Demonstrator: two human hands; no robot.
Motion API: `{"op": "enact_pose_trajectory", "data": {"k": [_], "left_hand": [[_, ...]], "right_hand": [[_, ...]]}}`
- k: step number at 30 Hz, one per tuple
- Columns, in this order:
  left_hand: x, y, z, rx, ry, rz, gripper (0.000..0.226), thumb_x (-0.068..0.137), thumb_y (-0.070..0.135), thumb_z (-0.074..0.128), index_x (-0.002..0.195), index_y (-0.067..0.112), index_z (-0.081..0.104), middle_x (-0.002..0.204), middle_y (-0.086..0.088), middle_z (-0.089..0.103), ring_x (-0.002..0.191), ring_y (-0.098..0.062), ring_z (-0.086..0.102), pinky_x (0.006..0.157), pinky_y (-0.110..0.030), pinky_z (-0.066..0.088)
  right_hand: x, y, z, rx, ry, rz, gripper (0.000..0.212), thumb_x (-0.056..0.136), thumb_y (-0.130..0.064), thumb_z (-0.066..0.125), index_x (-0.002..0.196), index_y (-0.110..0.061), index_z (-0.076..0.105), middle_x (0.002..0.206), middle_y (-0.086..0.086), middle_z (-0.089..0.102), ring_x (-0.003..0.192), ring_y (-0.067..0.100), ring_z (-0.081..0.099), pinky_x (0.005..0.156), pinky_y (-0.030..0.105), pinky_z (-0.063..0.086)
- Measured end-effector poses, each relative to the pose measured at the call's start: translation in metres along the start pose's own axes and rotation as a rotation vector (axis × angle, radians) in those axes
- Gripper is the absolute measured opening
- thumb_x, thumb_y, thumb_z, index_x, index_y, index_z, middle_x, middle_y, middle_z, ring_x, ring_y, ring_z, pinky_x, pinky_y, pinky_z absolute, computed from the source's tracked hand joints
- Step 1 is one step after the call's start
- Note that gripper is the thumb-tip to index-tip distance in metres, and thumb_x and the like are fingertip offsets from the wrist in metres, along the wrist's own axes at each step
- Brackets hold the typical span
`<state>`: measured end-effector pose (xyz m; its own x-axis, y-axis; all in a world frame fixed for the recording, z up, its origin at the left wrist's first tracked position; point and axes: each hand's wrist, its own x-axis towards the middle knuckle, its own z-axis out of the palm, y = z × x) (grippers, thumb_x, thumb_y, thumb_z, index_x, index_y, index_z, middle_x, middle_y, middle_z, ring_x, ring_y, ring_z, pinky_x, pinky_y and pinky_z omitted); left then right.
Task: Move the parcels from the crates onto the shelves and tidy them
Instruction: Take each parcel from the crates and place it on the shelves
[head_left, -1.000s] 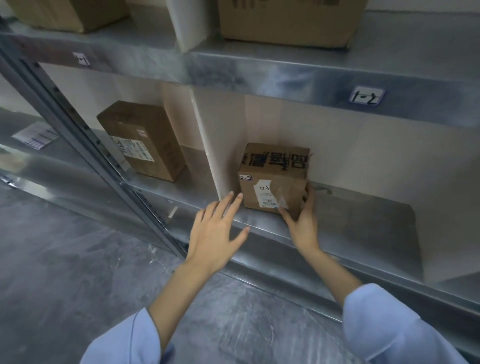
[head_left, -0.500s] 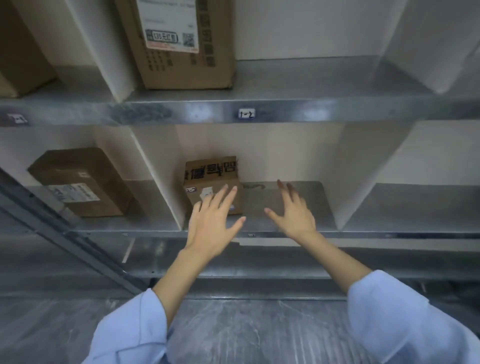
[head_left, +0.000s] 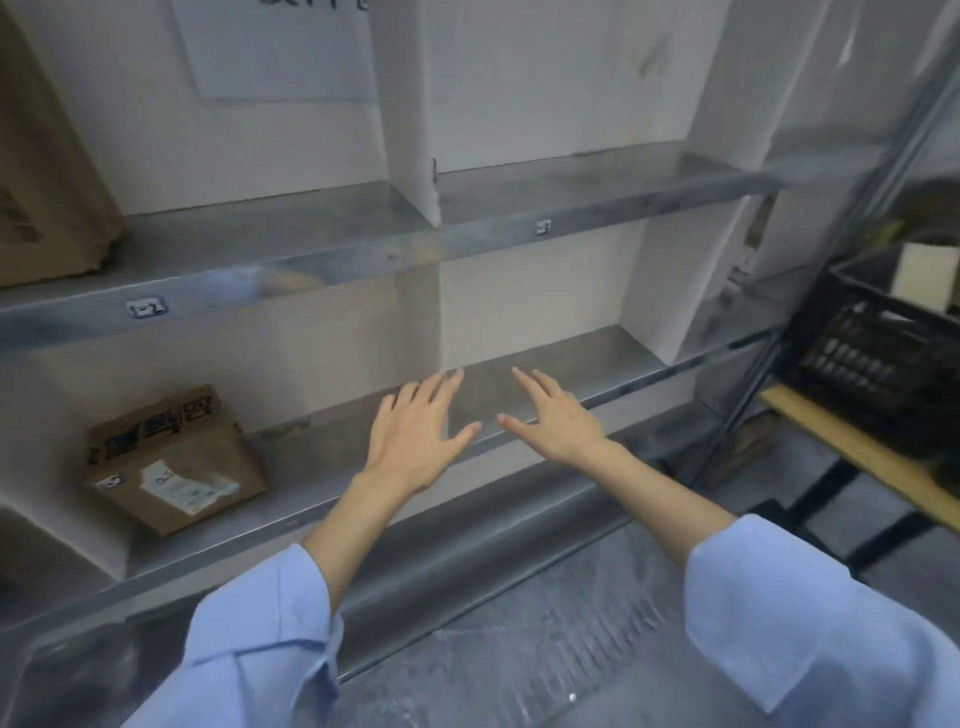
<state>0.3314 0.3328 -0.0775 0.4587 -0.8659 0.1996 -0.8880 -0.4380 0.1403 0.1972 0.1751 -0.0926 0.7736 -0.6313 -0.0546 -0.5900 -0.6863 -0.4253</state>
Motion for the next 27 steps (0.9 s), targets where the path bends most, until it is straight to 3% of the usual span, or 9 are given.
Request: {"op": "enact_pose_trajectory", "data": {"k": [15, 27], "left_hand": [[0.091, 0.385, 0.04, -0.111, 0.06, 0.4, 0.072, 0.095, 0.065, 0.035, 0.156, 0.032, 0.016, 0.161, 0.006, 0.022, 0.142, -0.018, 0.028, 0.111, -0.037, 0.023], [0.154, 0.605, 0.064, -0.155, 0.065, 0.669, 0.072, 0.094, 0.065, 0.036, 0.156, 0.033, 0.016, 0.161, 0.006, 0.024, 0.143, -0.018, 0.027, 0.113, -0.038, 0.024]], "right_hand": [[-0.156, 0.309, -0.192, 0.028, 0.247, 0.359, 0.076, 0.095, -0.061, 0.047, 0.157, -0.037, 0.01, 0.165, -0.001, 0.007, 0.148, 0.033, 0.019, 0.115, 0.047, 0.029], [-0.234, 0.472, -0.281, 0.081, 0.455, 0.596, 0.072, 0.097, -0.056, 0.047, 0.156, -0.035, 0.012, 0.165, -0.002, 0.011, 0.148, 0.03, 0.02, 0.112, 0.049, 0.034]]}}
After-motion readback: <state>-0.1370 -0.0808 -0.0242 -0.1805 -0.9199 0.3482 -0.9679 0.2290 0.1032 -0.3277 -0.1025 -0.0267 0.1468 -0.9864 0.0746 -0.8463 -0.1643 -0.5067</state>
